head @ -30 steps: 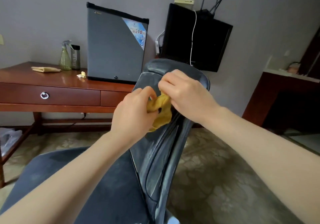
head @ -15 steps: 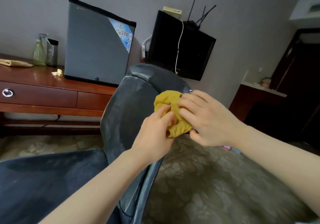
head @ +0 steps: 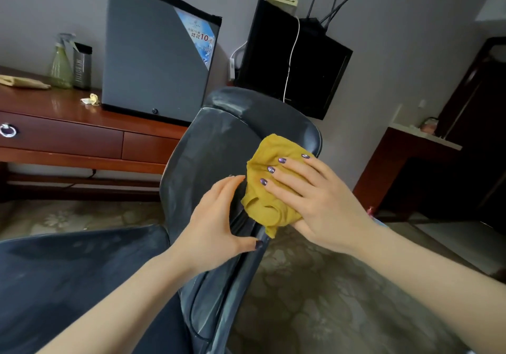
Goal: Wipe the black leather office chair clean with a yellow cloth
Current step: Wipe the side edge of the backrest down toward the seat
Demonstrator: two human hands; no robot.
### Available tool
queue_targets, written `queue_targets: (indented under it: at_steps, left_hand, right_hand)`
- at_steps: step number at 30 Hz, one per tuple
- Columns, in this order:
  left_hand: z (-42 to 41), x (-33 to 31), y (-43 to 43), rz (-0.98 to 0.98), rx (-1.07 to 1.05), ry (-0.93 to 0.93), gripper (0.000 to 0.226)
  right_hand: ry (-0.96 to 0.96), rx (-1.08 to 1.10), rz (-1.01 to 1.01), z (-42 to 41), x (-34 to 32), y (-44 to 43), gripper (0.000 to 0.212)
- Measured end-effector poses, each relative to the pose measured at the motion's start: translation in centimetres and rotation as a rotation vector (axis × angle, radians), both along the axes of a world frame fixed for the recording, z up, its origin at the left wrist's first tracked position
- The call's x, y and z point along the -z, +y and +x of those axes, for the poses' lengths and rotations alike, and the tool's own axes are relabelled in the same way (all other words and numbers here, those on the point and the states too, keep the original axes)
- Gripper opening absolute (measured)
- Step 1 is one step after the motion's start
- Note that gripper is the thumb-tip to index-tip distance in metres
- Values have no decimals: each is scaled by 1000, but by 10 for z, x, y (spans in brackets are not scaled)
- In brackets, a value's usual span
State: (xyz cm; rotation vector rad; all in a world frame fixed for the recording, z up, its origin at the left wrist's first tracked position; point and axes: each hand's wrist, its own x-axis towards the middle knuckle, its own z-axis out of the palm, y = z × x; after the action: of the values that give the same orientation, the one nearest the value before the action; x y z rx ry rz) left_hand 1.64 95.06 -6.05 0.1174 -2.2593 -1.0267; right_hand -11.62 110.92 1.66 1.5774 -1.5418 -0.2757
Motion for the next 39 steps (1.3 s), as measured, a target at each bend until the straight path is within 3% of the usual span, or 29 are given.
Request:
queue_targets:
  at_steps: [3, 8, 13, 17, 21, 32, 39]
  left_hand:
    - [-9, 19, 8, -119, -95, -103, 128]
    - [-25, 35, 28, -72, -270, -46, 120]
    - [-33, 36, 33, -86, -367, 41, 118]
    - [-27, 26, 28, -211, -393, -18, 135]
    - [-24, 19, 30, -274, -402, -115, 131]
    - [-24, 22, 27, -239, -354, -139, 124]
    - [-23, 29, 21, -187, -268, -80, 129]
  right_hand:
    - [14, -51, 30, -1, 13, 4, 45]
    - [105, -95, 177, -2, 29, 6, 36]
    - [192, -162, 307, -9, -4, 5, 32]
    - [156, -195, 213, -10, -27, 7, 32]
    - [76, -173, 122, -13, -49, 4, 27]
    - [-536, 17, -299, -23, -71, -18, 34]
    - [-376, -31, -338, -13, -42, -13, 39]
